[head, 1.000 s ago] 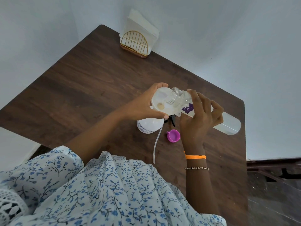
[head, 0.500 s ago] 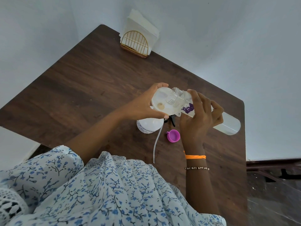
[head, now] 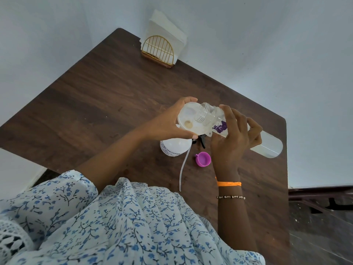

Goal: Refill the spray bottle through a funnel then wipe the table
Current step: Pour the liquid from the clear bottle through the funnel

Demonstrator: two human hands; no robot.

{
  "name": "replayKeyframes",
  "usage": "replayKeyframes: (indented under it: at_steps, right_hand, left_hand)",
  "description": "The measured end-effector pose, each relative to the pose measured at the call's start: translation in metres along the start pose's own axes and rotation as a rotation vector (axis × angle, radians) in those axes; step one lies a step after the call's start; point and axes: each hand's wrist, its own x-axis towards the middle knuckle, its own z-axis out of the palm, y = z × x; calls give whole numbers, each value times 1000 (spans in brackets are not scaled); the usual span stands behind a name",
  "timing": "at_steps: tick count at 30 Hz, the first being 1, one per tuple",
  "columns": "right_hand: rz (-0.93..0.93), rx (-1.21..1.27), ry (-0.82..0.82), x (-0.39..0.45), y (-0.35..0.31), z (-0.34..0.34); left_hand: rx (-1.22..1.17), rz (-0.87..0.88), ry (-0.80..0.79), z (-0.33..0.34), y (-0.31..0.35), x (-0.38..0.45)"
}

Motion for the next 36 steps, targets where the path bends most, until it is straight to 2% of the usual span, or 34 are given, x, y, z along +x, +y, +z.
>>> replayKeyframes:
  at_steps: [36]
  right_hand:
    - [-3,-1,-2,-1,0,-2]
  left_hand:
    - [26,-29,-11,0,4,-2]
